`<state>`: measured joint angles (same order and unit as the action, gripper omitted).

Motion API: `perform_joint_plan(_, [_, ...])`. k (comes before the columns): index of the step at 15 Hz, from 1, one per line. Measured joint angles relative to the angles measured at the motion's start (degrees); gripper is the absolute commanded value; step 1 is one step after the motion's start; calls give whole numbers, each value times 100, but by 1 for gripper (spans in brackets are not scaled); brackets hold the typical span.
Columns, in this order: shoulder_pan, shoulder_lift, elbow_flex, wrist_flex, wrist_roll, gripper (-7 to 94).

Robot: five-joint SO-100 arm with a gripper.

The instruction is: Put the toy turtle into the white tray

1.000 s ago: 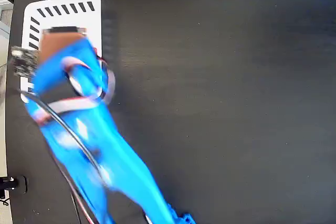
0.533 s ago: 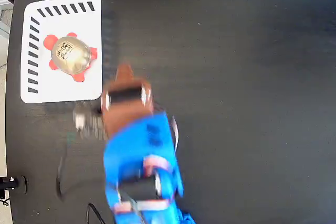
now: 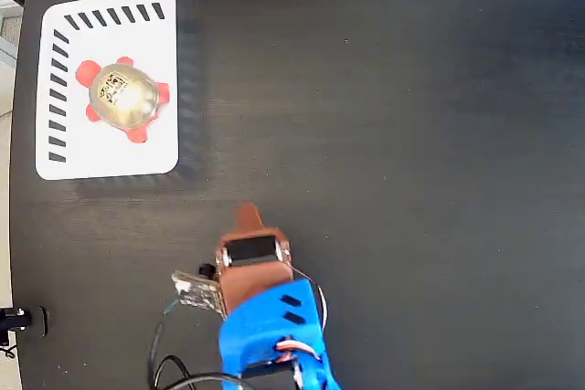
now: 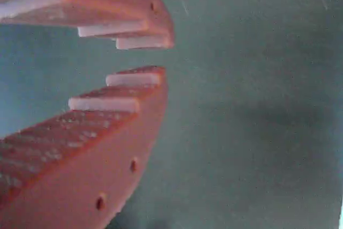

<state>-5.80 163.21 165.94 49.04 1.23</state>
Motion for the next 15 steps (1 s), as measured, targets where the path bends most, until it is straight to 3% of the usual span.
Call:
perform_joint_plan(8, [378, 1995, 123, 2215, 246, 0])
perform_joint_plan(15, [483, 2276, 185, 2276, 246, 0])
